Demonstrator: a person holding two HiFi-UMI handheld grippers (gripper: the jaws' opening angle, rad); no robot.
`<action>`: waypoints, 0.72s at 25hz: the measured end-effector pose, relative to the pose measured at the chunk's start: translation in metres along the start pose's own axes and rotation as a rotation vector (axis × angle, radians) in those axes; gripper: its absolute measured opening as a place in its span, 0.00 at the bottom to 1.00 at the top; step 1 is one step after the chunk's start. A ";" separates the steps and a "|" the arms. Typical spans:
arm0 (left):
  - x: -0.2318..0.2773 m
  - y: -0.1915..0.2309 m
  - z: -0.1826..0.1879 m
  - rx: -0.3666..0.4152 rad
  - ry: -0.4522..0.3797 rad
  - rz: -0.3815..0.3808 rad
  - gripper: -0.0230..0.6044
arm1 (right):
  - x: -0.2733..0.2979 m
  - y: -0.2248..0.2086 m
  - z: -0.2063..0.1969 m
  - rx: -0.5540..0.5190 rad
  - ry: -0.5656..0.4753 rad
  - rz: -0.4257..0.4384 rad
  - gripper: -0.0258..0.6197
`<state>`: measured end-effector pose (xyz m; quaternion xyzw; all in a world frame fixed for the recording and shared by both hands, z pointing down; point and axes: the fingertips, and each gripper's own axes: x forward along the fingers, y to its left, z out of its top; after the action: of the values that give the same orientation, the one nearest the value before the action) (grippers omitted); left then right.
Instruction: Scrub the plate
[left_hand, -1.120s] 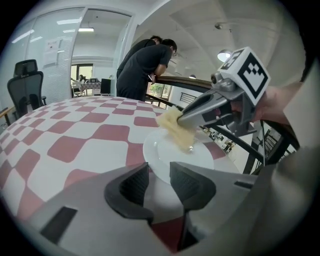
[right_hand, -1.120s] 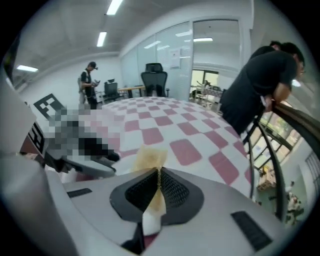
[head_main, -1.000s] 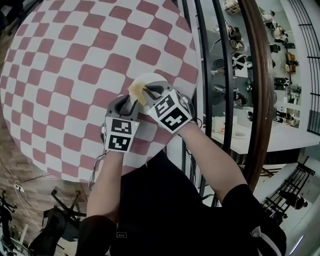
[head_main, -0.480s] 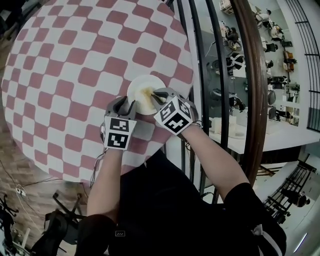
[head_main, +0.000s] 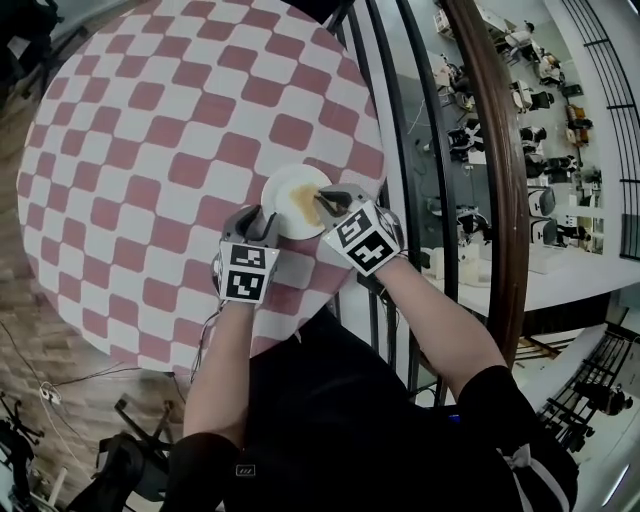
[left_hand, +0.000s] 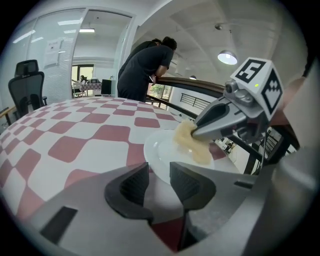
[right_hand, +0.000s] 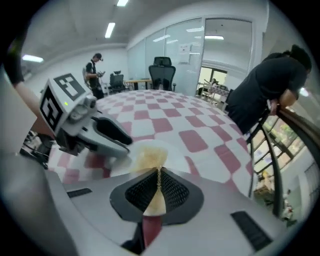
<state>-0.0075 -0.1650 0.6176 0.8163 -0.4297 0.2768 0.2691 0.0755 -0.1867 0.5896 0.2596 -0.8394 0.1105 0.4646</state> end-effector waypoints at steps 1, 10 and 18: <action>0.000 0.000 0.000 0.001 -0.001 0.003 0.25 | 0.005 0.021 0.006 -0.006 -0.005 0.061 0.09; 0.000 0.003 0.001 -0.032 0.017 -0.006 0.26 | 0.014 0.059 -0.024 -0.013 0.024 0.108 0.09; 0.000 0.002 0.001 -0.025 0.013 0.000 0.26 | -0.005 0.001 -0.049 -0.049 0.072 -0.015 0.09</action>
<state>-0.0083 -0.1669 0.6171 0.8110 -0.4314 0.2770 0.2819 0.1124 -0.1629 0.6123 0.2504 -0.8225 0.0957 0.5016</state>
